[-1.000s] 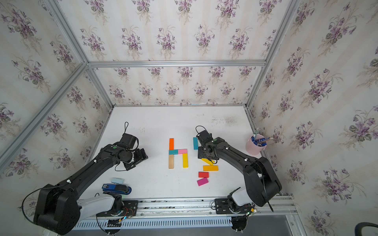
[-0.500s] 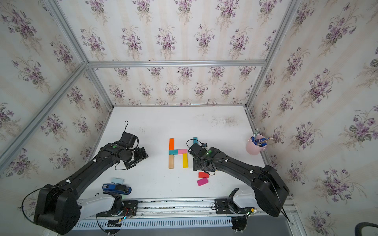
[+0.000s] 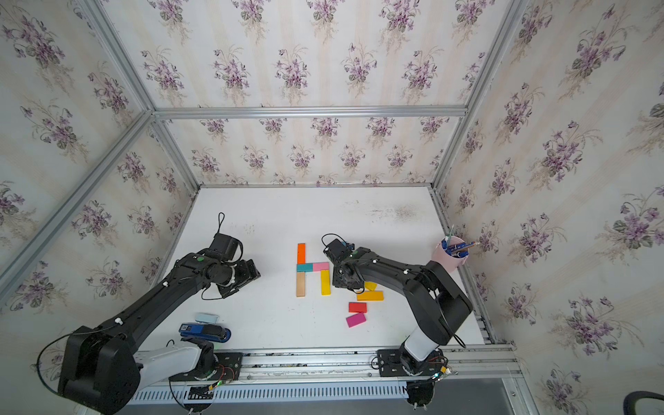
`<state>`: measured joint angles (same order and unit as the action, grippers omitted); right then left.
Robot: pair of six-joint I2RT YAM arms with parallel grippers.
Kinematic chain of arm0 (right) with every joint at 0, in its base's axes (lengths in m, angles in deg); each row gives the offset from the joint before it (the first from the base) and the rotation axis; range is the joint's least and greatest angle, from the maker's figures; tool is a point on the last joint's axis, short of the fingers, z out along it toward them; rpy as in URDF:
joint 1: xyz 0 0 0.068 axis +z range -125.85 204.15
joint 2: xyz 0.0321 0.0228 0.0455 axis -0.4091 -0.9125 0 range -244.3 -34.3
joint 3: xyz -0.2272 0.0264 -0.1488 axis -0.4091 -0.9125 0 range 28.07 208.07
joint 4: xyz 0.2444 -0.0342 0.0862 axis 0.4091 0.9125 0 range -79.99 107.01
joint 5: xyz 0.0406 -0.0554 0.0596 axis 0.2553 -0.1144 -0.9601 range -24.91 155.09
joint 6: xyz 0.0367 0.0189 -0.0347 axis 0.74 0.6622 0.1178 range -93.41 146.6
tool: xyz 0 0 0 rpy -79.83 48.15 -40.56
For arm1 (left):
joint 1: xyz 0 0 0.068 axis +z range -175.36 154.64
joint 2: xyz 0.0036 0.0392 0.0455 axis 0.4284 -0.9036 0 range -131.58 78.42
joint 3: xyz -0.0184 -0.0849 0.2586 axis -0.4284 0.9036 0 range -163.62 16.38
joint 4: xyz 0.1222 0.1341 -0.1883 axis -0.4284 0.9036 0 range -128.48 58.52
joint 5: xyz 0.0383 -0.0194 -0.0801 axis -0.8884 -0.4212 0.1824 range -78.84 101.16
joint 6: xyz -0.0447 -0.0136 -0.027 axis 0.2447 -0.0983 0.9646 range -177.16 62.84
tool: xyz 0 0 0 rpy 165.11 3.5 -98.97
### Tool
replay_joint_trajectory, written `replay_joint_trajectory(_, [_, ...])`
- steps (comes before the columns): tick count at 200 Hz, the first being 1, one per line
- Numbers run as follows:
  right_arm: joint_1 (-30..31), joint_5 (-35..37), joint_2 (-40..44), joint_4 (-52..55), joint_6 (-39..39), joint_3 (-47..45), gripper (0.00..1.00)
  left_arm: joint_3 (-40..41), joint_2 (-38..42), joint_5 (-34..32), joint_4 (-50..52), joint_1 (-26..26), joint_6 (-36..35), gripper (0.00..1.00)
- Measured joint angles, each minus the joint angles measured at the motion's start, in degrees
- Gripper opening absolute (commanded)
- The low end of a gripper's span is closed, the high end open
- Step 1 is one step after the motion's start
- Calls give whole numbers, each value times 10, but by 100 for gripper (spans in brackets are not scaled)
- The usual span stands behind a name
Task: Assemble the letter h with building blocks
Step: Adjust the building block at the center of the board, then pick up the building block from the center of the board.
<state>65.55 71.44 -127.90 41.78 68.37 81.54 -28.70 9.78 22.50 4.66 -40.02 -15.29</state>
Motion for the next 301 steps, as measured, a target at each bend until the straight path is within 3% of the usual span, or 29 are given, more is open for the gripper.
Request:
replay_joint_trajectory(80, [-96,14,24,-52,-13,-66,39,4,-7,0,-1,0,-3,86])
replay_joint_trajectory(109, [-132,33,39,-40,-11,-80,38,5,-9,0,-2,0,-3,86])
replay_joint_trajectory(152, [-136,48,83,22,-1,-84,41,9,-8,0,-5,0,-3,86])
replay_joint_trajectory(178, [-101,50,143,49,-2,-54,64,12,-8,0,-11,0,-4,86])
replay_joint_trajectory(201, [-32,46,175,74,5,-34,76,13,-6,0,-15,0,-4,86])
replay_joint_trajectory(221, [31,30,193,101,44,-57,81,17,-4,0,-18,0,-4,86])
replay_joint_trajectory(237, [55,5,221,107,84,-102,97,21,-6,1,-20,0,-3,86])
replay_joint_trajectory(268, [64,-26,260,106,132,-152,99,22,-14,7,-22,0,-3,86])
replay_joint_trajectory(301, [64,-37,225,90,137,-160,90,19,-13,7,-22,0,-3,86])
